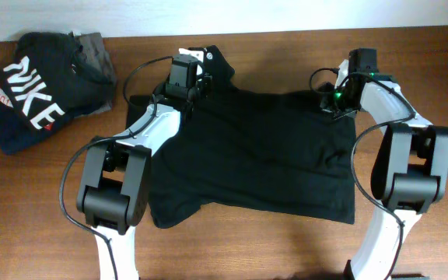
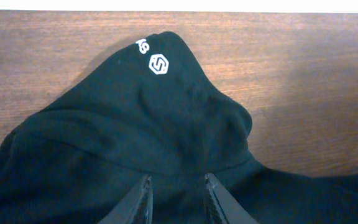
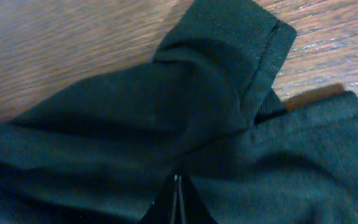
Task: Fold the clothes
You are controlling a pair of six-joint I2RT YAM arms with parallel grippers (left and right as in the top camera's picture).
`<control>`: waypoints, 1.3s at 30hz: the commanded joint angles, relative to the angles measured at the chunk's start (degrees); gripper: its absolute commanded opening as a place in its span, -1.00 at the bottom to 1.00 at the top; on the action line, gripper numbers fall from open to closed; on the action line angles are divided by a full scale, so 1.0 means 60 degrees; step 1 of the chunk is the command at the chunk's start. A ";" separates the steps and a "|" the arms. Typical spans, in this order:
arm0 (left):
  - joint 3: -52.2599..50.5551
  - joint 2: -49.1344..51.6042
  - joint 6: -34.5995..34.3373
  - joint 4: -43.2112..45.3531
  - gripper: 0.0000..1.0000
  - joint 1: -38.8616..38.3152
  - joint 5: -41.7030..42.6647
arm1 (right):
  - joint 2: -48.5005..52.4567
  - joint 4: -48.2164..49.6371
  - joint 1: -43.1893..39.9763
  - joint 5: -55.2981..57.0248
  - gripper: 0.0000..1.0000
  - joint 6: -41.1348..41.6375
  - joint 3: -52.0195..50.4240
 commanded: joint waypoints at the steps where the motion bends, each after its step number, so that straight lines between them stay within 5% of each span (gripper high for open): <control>1: -0.0011 0.0630 0.0215 0.0215 -0.43 0.0029 -0.0073 | 0.0361 0.0197 0.0007 0.0117 -0.93 -0.0066 0.0073; 16: -0.0011 0.1162 0.0219 -0.0390 -0.35 0.0029 -0.0069 | 0.1060 0.1832 -0.0029 0.1060 -0.92 -0.0062 0.0073; 39: -0.0007 0.1162 0.0222 0.0678 -0.29 0.0703 -0.1005 | 0.1588 0.1971 -0.1406 0.1654 -0.92 0.0175 0.0142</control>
